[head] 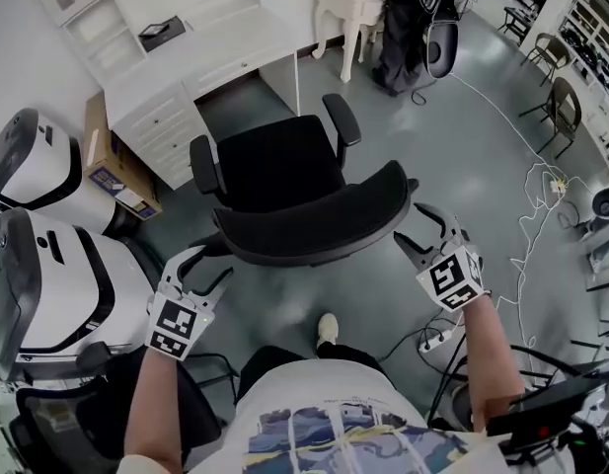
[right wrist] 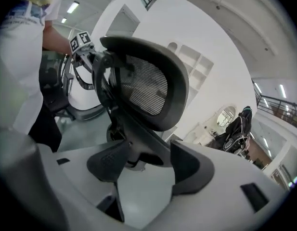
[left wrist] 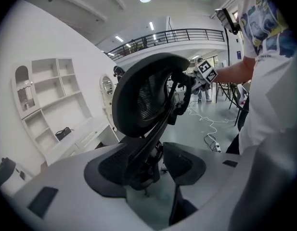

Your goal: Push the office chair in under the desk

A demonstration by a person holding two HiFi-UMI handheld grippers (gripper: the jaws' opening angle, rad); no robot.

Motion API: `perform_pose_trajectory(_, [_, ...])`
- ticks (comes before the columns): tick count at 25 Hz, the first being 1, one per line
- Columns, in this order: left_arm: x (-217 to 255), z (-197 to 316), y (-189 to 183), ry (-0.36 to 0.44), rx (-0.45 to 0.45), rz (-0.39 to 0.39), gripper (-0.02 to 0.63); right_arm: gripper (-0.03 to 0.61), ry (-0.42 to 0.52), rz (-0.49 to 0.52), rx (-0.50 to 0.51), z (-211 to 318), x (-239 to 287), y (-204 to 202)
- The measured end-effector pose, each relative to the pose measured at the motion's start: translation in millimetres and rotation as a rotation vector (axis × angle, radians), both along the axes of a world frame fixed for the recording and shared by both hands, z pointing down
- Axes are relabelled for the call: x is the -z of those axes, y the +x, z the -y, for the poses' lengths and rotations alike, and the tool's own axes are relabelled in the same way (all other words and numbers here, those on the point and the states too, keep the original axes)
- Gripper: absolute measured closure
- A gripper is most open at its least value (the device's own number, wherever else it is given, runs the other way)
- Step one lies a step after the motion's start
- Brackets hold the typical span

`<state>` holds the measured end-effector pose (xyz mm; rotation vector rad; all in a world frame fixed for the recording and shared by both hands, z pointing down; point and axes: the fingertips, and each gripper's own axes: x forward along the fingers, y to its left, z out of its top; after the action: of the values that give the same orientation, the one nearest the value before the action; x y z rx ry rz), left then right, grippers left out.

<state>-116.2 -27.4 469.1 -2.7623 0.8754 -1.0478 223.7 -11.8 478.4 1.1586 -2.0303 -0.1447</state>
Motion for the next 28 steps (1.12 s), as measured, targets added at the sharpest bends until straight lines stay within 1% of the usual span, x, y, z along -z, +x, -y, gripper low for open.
perform_pose_trajectory(5, [-20.8,21.3,0.6,-0.015,-0.019,0.101,0.362,0.290,-0.028,-0.126,0.103,36.9,-19.7,7.8])
perform_pose_trajectory(8, [-31.2,29.1,1.3,-0.030,-0.068,0.179,0.354,0.290,-0.055,-0.211,0.165,50.7,-31.6,5.3])
perform_pose_trajectory(10, [-39.1,32.6,5.0,-0.047,-0.113,0.209,0.351,0.287,-0.087,-0.250,0.196,58.2,-39.8,2.9])
perform_pose_trajectory(12, [-46.3,32.8,7.3,-0.069,-0.148,0.221,0.351,0.287,-0.128,-0.272,0.221,59.2,-48.4,-2.4])
perform_pose_trajectory(15, [-50.7,33.9,7.0,-0.061,-0.186,0.238,0.345,0.299,-0.178,-0.306,0.242,57.6,-56.8,-5.3])
perform_pose_trajectory(17, [-51.5,36.0,9.2,-0.056,-0.213,0.243,0.328,0.298,-0.206,-0.316,0.250,59.1,-58.3,-2.7])
perform_pose_trajectory(19, [-55.0,36.4,13.1,-0.072,-0.246,0.241,0.325,0.301,-0.233,-0.327,0.262,59.7,-59.1,-0.6])
perform_pose_trajectory(22, [-59.2,37.6,19.2,-0.079,-0.299,0.234,0.334,0.313,-0.274,-0.348,0.270,60.6,-59.8,1.3])
perform_pose_trajectory(26, [-60.9,34.3,22.5,-0.026,-0.359,0.246,0.379,0.327,-0.303,-0.378,0.263,59.2,-61.3,3.4])
perform_pose_trajectory(28, [-61.4,36.6,24.0,-0.024,-0.381,0.251,0.391,0.333,-0.304,-0.389,0.255,62.8,-61.1,4.8])
